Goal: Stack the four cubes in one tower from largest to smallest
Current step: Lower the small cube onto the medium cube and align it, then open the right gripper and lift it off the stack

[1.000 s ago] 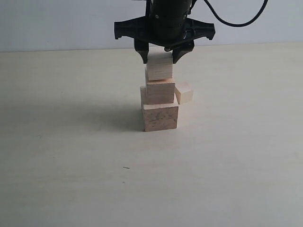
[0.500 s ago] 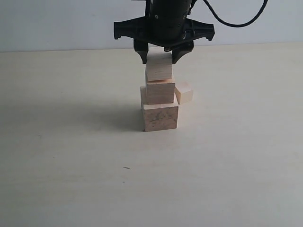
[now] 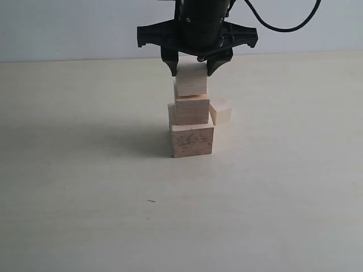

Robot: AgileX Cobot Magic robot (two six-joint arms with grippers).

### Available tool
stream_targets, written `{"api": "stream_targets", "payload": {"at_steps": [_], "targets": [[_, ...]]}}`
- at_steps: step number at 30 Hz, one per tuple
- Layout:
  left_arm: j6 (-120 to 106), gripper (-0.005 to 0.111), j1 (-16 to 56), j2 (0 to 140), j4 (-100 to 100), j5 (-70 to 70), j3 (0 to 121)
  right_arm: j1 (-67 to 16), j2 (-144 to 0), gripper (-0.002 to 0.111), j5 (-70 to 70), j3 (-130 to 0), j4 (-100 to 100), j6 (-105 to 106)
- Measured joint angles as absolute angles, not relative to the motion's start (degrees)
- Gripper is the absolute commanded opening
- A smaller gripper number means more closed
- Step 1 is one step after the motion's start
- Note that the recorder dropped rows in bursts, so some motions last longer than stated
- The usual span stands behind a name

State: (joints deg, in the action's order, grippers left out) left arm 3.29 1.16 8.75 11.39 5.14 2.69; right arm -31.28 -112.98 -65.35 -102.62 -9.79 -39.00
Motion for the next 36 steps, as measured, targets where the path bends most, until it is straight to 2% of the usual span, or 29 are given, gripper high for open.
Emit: {"api": "stream_targets", "payload": {"at_steps": [2, 7, 10, 29, 36], "targets": [[3.3, 0.000, 1.2, 8.7, 11.4, 5.1, 2.7, -31.3, -113.0, 0.056, -65.3, -102.6, -9.8, -38.9], [3.3, 0.000, 1.2, 8.7, 11.4, 5.1, 2.7, -31.3, -113.0, 0.066, -65.3, -102.6, -9.8, -38.3], [3.3, 0.000, 1.2, 8.7, 11.4, 5.1, 2.7, -31.3, -113.0, 0.068, -65.3, -102.6, -9.8, -38.1], [3.3, 0.000, 1.2, 8.7, 11.4, 5.1, 2.7, -31.3, -113.0, 0.068, -65.3, -102.6, -9.8, -37.9], [3.3, 0.000, 1.2, 8.7, 11.4, 5.1, 2.7, -31.3, -113.0, 0.061, -64.6, -102.6, -11.4, -38.6]]}}
